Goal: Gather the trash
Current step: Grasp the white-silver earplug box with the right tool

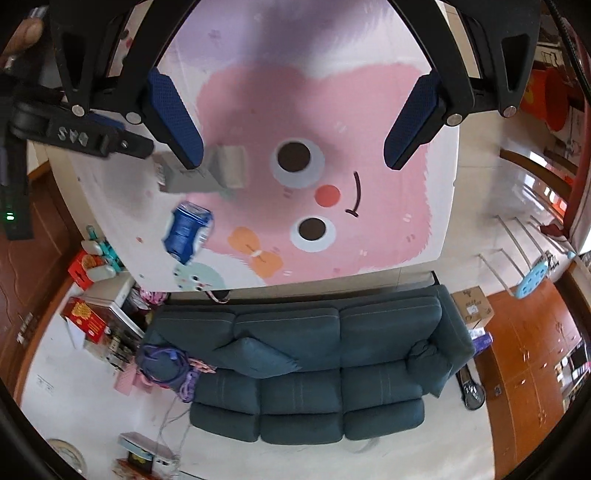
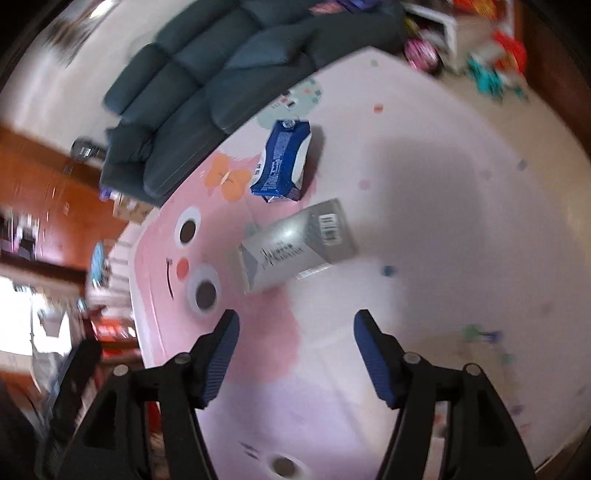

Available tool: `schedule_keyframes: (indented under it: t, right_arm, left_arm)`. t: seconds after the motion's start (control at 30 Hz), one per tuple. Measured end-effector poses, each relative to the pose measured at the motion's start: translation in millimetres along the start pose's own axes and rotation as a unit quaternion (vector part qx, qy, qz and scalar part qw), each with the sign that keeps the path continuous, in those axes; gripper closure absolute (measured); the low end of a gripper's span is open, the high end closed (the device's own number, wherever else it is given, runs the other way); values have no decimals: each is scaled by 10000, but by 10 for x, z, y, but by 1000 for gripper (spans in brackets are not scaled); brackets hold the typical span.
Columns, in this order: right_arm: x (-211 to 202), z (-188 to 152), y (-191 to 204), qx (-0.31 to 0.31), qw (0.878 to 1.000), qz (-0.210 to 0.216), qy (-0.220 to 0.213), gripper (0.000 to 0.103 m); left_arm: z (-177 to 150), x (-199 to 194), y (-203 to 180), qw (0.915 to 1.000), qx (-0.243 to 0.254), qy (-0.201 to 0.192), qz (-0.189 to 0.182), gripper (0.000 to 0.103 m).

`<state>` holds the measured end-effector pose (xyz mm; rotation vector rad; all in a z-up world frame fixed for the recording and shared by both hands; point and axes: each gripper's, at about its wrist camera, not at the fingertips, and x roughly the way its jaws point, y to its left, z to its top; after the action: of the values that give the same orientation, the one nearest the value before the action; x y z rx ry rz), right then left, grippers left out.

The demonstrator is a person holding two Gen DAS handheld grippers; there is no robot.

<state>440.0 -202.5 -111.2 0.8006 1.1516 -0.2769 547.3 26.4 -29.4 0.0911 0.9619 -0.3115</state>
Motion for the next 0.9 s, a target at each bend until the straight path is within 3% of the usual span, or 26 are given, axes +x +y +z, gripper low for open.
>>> schedule_keyframes:
  t: [0.23,0.47,0.63,0.77,0.9]
  right_arm:
    - [466,234,54,1052,9941,-260,71,27]
    - [720,409,122,1525,9830,-1023,1,22]
    - [921,463,363,1128,9784,-1733,0,20]
    - [1045,451,564,438,9751,-2172,-9,16]
    - [1091,412,646,-267,9723,-2323,-61,16]
  left_arm:
    - [84,360,324,9993,-321,117,117,6]
    - [120,581,586,9959,-846,235,221,6]
    - [121,639,699,9942,-1021,256,239,6]
    - [124,683,705,9942,-1009,308,217,6]
    - [138,697,630,9952,-908,317,180,6]
